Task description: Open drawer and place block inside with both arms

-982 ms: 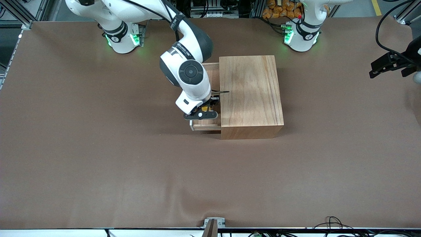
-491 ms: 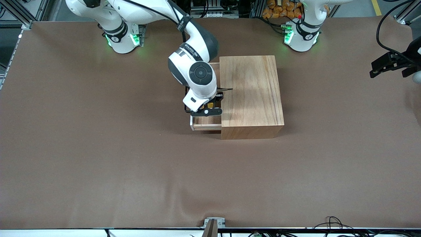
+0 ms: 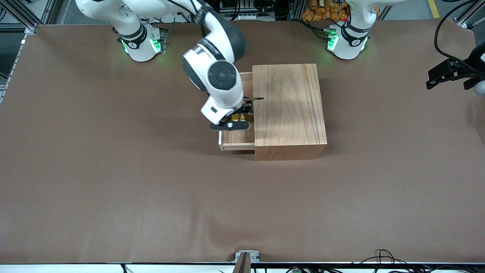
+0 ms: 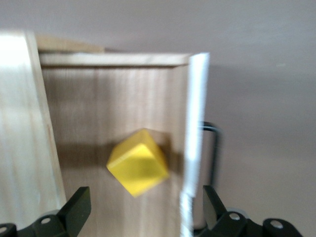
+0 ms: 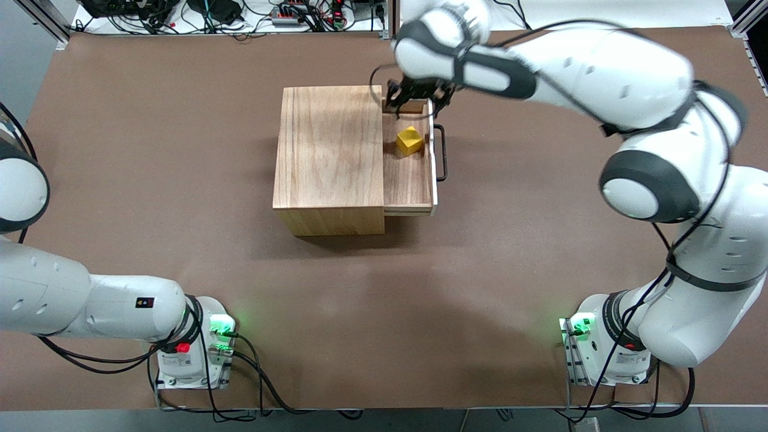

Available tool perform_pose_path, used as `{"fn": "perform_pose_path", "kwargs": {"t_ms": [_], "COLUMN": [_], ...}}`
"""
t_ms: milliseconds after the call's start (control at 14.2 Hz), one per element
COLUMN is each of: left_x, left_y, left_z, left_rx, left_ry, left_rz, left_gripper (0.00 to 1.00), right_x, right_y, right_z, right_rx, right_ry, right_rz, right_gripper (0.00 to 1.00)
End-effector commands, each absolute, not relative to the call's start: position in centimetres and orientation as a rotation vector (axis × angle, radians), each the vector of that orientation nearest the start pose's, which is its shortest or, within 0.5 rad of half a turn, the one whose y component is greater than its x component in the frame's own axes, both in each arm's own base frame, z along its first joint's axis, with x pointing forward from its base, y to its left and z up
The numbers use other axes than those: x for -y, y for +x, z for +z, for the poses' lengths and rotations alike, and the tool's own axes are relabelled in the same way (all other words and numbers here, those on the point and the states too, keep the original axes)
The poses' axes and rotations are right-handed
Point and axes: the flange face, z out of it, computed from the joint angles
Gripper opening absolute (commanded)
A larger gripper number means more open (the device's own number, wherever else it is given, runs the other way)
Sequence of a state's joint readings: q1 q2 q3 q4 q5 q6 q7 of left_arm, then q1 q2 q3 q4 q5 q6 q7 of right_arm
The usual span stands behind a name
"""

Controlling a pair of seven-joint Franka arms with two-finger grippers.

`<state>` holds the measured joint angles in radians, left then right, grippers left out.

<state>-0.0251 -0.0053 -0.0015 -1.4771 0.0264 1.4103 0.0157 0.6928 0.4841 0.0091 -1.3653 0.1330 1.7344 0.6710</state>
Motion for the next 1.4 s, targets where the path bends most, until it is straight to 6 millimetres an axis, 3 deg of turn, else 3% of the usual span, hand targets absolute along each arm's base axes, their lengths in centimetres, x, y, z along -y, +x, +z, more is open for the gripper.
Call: {"fn": "perform_pose_path", "kwargs": {"t_ms": [0,351,561,702,982,1053,1333], "left_x": [0.8,0.8,0.9,0.9,0.9,0.9,0.9], "left_y": [53.7,53.7,53.8,53.8,53.8,53.9,54.0], "left_z": [65.9,66.0,65.9,65.9,65.7,65.6,65.5], "left_rx": [-0.081,-0.085,-0.088,-0.088,-0.088,-0.088,-0.091], "left_ry": [-3.115,-3.114,-3.115,-3.115,-3.115,-3.115,-3.115], "left_rz": [0.086,0.086,0.086,0.086,0.094,0.098,0.103], "left_gripper": [1.00,1.00,1.00,1.00,1.00,1.00,1.00], "right_x": [-38.4,-25.0,-17.3,-14.8,-11.9,-11.1,-3.9], "right_y": [53.1,58.4,58.9,56.9,51.8,51.4,52.4], "right_z": [49.4,52.3,56.0,58.4,60.4,60.9,62.8], "right_rx": [0.036,0.093,0.110,0.118,0.100,0.083,-0.124], "right_ry": [-3.066,-3.039,-3.020,-3.018,-3.092,-3.102,-3.096], "right_rz": [0.284,0.282,0.229,0.192,0.122,0.112,0.064], "right_gripper": [1.00,1.00,1.00,1.00,1.00,1.00,1.00]}}
